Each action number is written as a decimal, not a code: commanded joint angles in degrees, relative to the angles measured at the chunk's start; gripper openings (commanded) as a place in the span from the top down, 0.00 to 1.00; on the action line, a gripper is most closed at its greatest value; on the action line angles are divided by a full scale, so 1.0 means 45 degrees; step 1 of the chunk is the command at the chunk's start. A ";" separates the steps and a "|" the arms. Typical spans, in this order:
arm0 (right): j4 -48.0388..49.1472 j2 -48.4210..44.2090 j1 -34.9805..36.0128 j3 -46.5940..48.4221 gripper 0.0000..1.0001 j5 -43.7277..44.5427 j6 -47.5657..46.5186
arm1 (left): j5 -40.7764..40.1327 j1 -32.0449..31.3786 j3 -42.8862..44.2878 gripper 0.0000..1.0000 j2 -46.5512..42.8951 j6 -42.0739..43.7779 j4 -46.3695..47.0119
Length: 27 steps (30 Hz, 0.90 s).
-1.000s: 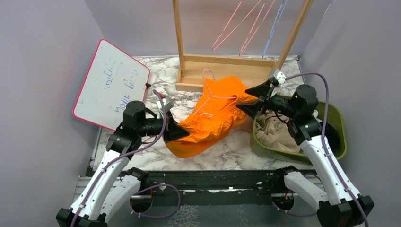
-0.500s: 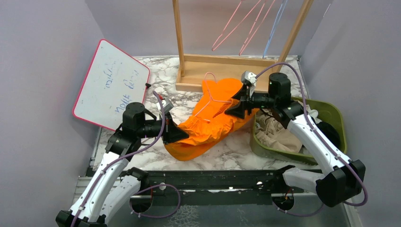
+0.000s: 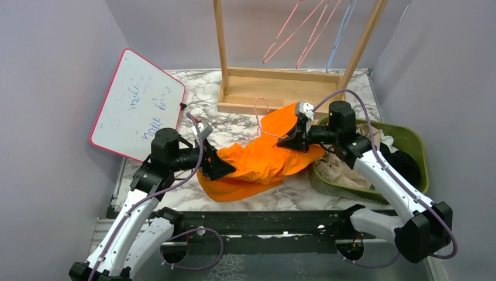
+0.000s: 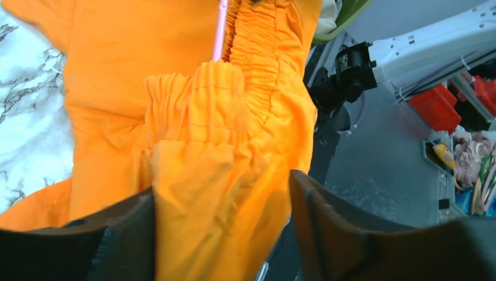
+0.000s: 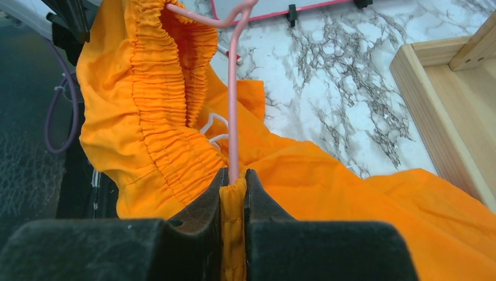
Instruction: Remove the shorts from the hanger
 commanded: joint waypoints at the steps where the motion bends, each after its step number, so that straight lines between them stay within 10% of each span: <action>1: 0.1117 -0.0078 0.0037 -0.0478 0.99 -0.0077 -0.0215 | -0.1501 -0.0067 0.0616 0.22 0.0206 -0.0041 -0.0061; 9: 0.1198 0.0001 0.0350 -0.1231 0.99 -0.0125 -0.1129 | -0.5876 -0.0051 0.2311 0.01 0.1387 0.0578 -0.1522; 17: 0.2472 0.0411 0.1521 -0.1847 0.99 -0.0131 -0.0662 | -0.1396 -0.0068 0.2010 0.04 0.3238 -0.0411 0.1335; 27: 0.3464 0.1432 0.2862 -0.2074 0.99 0.0433 0.0018 | -0.1087 -0.0806 0.0154 0.23 0.2919 -0.2917 0.5879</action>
